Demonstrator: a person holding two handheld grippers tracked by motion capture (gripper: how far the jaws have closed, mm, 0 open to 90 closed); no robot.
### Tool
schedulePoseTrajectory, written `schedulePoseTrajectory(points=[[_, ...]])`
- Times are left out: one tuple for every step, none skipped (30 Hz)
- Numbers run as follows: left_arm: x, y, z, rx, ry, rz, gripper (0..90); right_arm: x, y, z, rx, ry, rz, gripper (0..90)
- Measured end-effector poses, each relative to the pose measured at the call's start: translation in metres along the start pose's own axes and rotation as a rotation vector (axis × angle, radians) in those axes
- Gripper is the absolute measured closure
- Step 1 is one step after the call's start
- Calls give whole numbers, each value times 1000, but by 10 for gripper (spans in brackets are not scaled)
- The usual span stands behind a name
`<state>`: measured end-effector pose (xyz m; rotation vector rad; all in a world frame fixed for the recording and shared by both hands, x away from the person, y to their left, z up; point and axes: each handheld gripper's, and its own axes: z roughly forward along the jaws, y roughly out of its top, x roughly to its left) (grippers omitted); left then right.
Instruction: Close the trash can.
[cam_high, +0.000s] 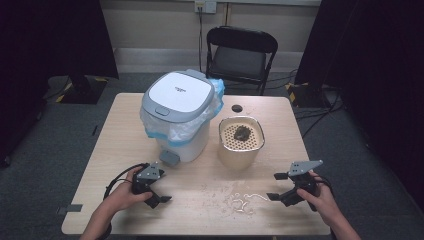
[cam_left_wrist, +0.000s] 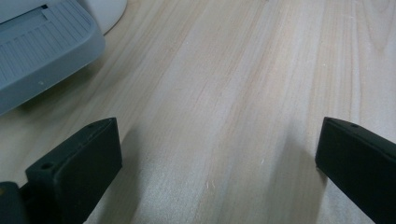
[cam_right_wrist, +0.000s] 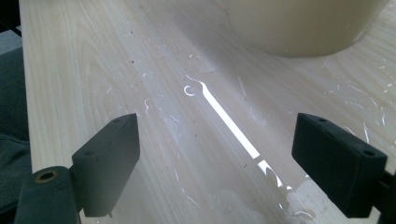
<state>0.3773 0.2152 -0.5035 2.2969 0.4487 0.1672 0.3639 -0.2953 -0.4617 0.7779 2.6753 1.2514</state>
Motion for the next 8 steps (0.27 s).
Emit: schedulePoseTrajectory(points=[[0,0,0,0,0,0,0,0,-2,0,-2,1,0,149],[0,0,0,0,0,0,0,0,-3,0,0,0,5,149],[0,0,0,0,0,0,0,-1,-5,0,7,-8,3,149],[0,0,0,0,0,0,0,-1,-6,0,12,-10,0,149],[0,0,0,0,0,0,0,0,-7,-1,21,-16,-3,149],[0,0,0,0,0,0,0,0,-8,-1,28,-23,-9,149],[0,0,0,0,0,0,0,0,-8,-2,34,-29,-14,150],[0,0,0,0,0,0,0,0,-9,-2,38,-32,-19,150]])
